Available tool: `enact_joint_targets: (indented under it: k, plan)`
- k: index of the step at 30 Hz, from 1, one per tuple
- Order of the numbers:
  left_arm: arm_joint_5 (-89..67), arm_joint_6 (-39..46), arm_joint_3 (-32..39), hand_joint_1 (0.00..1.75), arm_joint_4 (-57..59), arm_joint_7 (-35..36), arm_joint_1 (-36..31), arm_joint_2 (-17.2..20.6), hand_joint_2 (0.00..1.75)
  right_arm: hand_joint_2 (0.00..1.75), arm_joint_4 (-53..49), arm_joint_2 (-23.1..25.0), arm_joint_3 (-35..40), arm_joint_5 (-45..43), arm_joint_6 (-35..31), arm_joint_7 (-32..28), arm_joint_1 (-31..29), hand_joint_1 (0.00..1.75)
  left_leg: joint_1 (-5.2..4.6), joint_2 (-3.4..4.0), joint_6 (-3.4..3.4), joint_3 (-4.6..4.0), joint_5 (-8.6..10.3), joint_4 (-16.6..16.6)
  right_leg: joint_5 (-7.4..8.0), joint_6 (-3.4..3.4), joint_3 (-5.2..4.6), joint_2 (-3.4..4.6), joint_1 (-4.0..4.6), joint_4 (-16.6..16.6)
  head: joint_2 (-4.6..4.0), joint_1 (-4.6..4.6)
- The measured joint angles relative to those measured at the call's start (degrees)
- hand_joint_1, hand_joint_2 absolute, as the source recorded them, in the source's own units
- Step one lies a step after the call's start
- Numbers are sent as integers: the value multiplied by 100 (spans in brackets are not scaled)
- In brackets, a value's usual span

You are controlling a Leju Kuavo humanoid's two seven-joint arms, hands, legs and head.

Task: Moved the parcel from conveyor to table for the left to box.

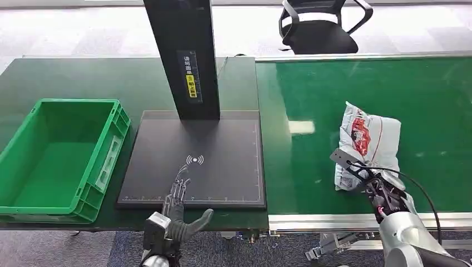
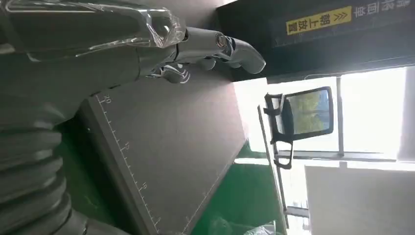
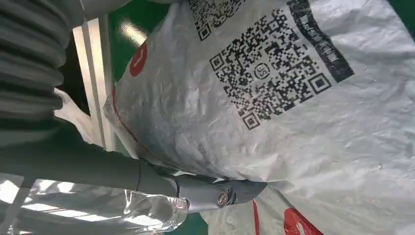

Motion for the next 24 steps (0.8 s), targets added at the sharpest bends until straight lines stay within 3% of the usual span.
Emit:
enact_joint_targets:
  k: [12, 13, 14, 24]
  plan:
    - [0, 0, 0, 0, 50, 0, -17, 0, 175, 175, 15, 0, 0, 2, 13, 7, 16, 0, 0, 0, 0, 3, 0, 0, 0, 0, 3, 0, 0, 0, 0, 0]
    - [0, 0, 0, 0, 50, 0, -17, 0, 175, 175, 15, 0, 0, 4, 13, 7, 20, 19, 0, 0, 0, 3, 0, 0, 0, 0, 3, 0, 0, 0, 0, 0]
    - [0, -2, 0, 0, 52, 0, -18, 0, 175, 175, 15, 0, 0, 44, 37, 42, 26, 169, 0, 0, 0, 3, 0, 0, 0, 0, 3, 0, 0, 0, 0, 0]
    - [52, -59, -2, 0, 236, 0, -167, -2, 175, 175, 15, -20, 7, 573, 171, 44, 130, 175, 3, 0, -2, 23, -2, 0, -2, 0, 19, -1, 2, -1, 0, 0]
